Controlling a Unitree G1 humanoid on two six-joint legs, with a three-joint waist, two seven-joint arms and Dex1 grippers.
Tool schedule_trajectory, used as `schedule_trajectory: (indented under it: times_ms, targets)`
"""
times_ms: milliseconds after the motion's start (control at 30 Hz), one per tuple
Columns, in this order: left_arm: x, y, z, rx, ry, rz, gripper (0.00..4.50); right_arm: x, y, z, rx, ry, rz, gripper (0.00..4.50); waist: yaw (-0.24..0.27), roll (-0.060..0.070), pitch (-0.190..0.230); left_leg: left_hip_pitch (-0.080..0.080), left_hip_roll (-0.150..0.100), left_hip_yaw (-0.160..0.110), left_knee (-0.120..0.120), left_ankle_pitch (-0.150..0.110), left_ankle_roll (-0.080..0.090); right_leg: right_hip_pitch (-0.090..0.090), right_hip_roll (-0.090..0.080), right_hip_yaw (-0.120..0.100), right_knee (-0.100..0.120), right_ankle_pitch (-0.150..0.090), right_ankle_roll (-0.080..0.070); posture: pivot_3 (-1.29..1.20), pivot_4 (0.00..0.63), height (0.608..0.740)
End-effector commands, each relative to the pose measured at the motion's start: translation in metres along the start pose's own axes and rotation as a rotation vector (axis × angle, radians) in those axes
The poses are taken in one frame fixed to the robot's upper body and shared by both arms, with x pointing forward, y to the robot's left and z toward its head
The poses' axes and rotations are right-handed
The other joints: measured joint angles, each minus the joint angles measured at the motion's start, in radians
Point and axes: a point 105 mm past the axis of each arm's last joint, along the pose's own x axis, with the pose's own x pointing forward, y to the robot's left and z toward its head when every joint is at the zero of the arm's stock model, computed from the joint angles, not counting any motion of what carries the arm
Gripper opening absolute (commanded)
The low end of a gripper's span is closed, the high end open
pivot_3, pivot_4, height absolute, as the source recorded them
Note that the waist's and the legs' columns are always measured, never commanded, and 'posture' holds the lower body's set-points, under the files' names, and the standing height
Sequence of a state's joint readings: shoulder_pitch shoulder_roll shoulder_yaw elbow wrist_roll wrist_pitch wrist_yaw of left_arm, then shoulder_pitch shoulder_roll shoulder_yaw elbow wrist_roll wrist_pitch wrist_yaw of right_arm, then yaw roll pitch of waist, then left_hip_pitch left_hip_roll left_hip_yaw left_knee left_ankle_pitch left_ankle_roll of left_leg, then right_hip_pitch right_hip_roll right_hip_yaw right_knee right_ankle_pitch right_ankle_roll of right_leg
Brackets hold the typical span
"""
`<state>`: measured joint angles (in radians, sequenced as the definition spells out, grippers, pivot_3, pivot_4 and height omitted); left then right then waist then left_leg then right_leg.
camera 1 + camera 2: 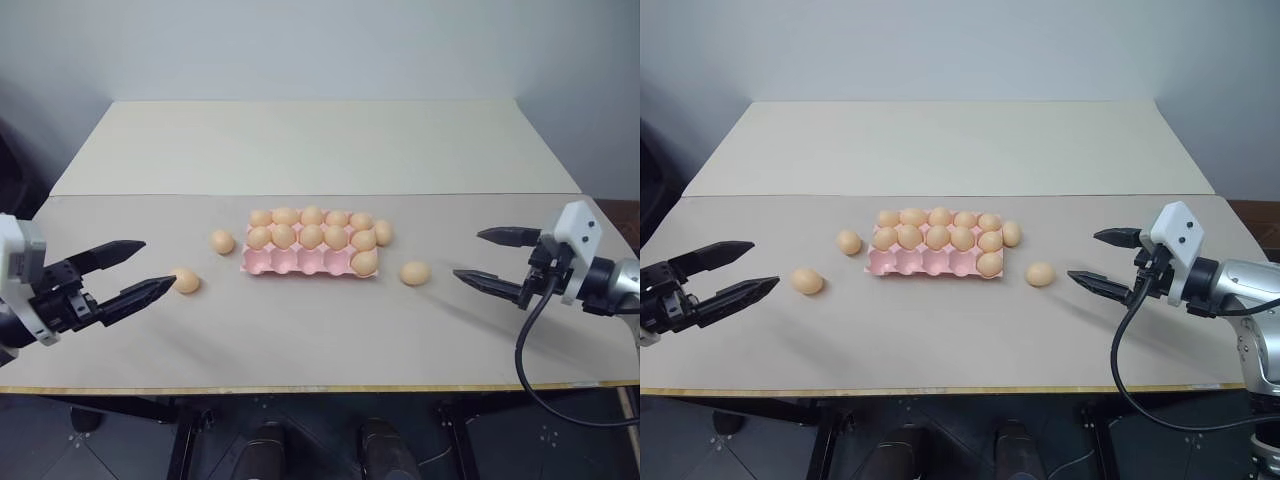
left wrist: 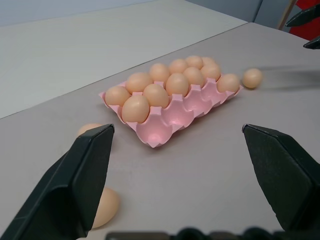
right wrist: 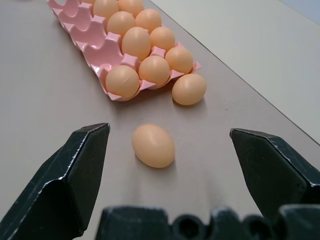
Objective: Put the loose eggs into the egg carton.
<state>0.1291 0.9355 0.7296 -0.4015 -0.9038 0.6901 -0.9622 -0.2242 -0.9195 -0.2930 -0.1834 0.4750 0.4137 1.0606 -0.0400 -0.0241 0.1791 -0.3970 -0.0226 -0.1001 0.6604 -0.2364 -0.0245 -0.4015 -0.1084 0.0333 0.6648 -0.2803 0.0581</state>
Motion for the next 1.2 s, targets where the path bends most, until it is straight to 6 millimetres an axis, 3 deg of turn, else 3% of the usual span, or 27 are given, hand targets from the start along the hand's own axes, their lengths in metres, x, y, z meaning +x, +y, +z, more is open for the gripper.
schedule_trajectory:
  times_ms: [33, 633, 867, 1100, 1200]
  targets:
    - [-0.002, 0.001, 0.012, 0.045, -0.023, 0.015, 4.48, -0.003, -0.002, 0.013, -0.054, -0.035, -0.012, 4.50, 0.000, 0.000, 0.000, 0.000, 0.000, 0.000, 0.000, 0.000, 0.000, 0.000, 0.000, 0.000, 0.000, 0.000, 0.000, 0.00, 0.150, 0.740]
    - [-0.001, -0.004, 0.018, 0.054, -0.015, -0.043, 4.48, 0.001, -0.010, 0.018, -0.082, -0.021, -0.008, 4.50, -0.001, 0.000, 0.000, 0.000, 0.000, 0.000, 0.000, 0.000, 0.000, 0.000, 0.000, 0.000, 0.000, 0.000, 0.000, 0.00, 0.150, 0.740]
    - [0.006, -0.003, 0.021, 0.058, -0.037, -0.067, 4.48, 0.020, -0.002, -0.001, -0.127, 0.036, 0.052, 4.50, -0.001, 0.000, 0.000, 0.000, 0.000, 0.000, 0.000, 0.000, 0.000, 0.000, 0.000, 0.000, 0.000, 0.000, 0.000, 0.00, 0.150, 0.740]
    - [0.012, -0.004, 0.017, 0.054, -0.032, -0.095, 4.48, 0.069, 0.005, -0.027, -0.155, 0.084, 0.098, 4.50, -0.007, 0.000, 0.000, 0.001, 0.001, 0.001, 0.000, 0.000, 0.000, -0.001, 0.001, 0.001, 0.001, 0.000, -0.001, 0.00, 0.150, 0.740]
    - [0.013, -0.003, 0.018, 0.056, -0.035, -0.098, 4.48, 0.080, 0.006, -0.038, -0.159, 0.111, 0.127, 4.50, -0.005, 0.000, 0.000, 0.000, 0.001, 0.001, 0.000, 0.000, 0.000, -0.001, 0.001, 0.001, 0.000, 0.000, -0.001, 0.00, 0.150, 0.740]
